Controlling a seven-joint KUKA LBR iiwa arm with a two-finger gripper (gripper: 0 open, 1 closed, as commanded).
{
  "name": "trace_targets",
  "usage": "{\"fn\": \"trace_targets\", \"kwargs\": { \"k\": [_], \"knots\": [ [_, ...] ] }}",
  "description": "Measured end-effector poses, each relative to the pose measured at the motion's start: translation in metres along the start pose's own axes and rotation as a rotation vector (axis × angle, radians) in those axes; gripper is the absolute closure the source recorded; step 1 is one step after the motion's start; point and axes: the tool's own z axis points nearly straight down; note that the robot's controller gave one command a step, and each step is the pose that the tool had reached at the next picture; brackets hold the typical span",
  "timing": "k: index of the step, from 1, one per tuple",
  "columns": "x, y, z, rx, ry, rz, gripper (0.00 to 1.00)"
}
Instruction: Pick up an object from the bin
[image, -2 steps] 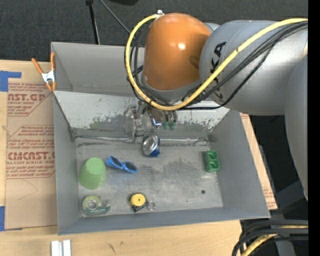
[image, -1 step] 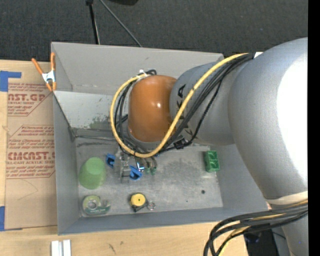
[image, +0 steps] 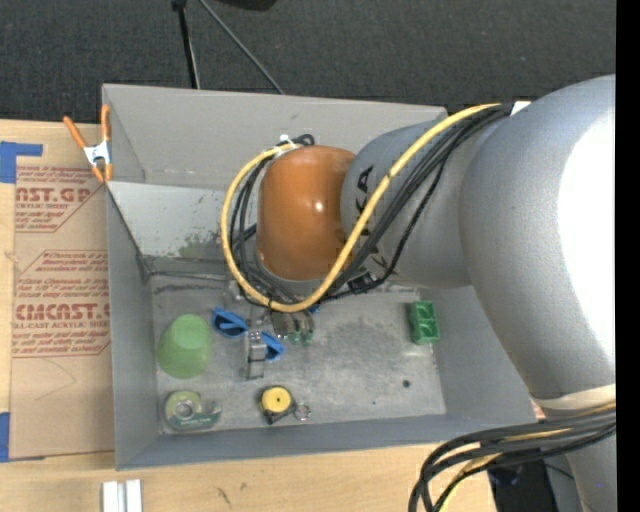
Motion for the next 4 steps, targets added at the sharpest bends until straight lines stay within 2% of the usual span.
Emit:
{"fn": "trace_targets", "kwargs": {
  "k": [1,2,3,4],
  "knots": [
    [-0.019,-0.030,0.065,0.003,0.005,0.082,0.00],
    [-0.021,-0.029,0.062,0.001,0.000,0.079,1.00],
    [0.010,-0.020,-0.047,-0.002,-0.007,0.102,1.00],
    [0.018,-0.025,-0.143,-0.002,-0.010,0.115,1.00]
  ]
}}
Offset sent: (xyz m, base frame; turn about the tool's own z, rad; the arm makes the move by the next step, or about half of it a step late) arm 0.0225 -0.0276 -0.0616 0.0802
